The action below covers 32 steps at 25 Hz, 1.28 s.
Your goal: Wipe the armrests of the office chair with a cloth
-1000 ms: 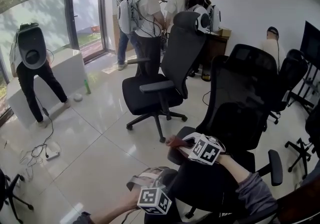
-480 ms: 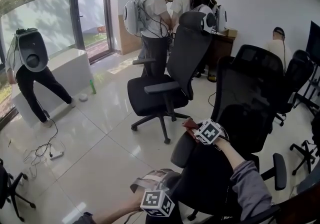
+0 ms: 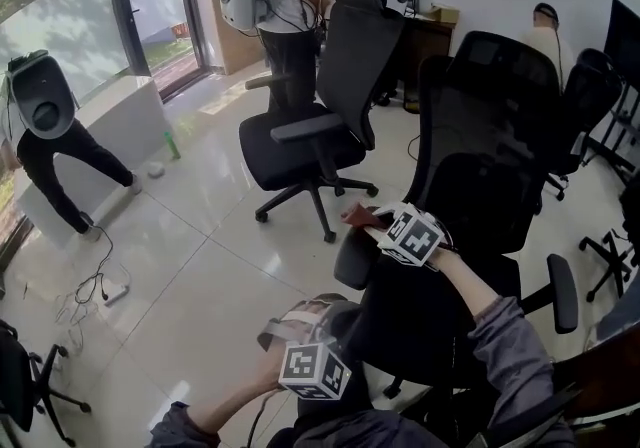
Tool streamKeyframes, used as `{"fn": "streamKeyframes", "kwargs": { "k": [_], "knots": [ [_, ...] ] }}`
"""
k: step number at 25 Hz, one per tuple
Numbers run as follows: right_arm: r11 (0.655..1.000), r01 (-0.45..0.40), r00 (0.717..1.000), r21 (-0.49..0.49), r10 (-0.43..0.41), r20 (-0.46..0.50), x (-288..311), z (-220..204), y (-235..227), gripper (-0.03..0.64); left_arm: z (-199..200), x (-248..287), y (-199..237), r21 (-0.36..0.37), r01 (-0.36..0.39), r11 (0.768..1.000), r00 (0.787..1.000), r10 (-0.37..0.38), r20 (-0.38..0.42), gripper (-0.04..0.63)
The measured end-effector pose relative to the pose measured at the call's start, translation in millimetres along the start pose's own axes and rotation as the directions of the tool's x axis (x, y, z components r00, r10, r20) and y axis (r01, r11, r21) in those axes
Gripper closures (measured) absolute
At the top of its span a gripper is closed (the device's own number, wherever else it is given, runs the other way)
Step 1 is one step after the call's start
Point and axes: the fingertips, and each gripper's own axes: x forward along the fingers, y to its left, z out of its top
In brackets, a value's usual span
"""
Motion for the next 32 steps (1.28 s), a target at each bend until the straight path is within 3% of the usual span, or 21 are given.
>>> {"fn": "streamKeyframes", "kwargs": {
  "k": [5,10,12,15,20,25,27,32],
  "knots": [
    [0.990,-0.099,0.992,-0.104,0.106,0.063,-31.0,18.2,71.6,0.568,-0.1,-2.2,0.8,-0.003,-0.002,1.000,1.000,0.002,0.008,0.578],
    [0.973,-0.177,0.965,-0.149,0.201,0.167,-65.1,27.6,127.1,0.568,-2.5,-2.7,-3.2,-0.009,0.008,1.000,1.000,-0.008,0.008,0.578],
    [0.979,-0.152,0.962,-0.137,0.178,0.206,-75.2,27.6,129.4,0.568,-2.5,-2.1,-3.6,-0.008,0.010,1.000,1.000,-0.010,0.009,0.578],
    [0.997,-0.068,0.968,-0.039,0.075,0.240,-83.2,12.3,105.2,0.568,-1.3,-3.3,-2.2,-0.010,0.013,1.000,1.000,-0.012,0.004,0.578],
    [0.977,0.103,0.986,0.186,-0.125,0.112,-65.7,-59.9,38.8,0.568,0.3,-0.5,-3.9,-0.013,0.018,1.000,1.000,-0.018,0.001,0.578],
    [0.910,0.120,0.992,0.398,-0.125,-0.013,-32.1,-117.4,16.0,0.568,-0.6,-0.6,-5.9,-0.011,0.029,1.000,1.000,-0.029,-0.007,0.578],
    [0.906,0.113,0.993,0.407,-0.099,-0.057,-14.0,-132.4,17.5,0.568,-1.9,0.8,-6.8,-0.013,0.030,0.999,0.999,-0.030,-0.013,0.578],
    [0.942,0.054,0.996,0.332,-0.026,-0.089,28.1,-135.9,34.1,0.568,-3.3,1.9,-9.2,-0.009,0.036,0.999,0.999,-0.036,-0.019,0.578]
  ]
}}
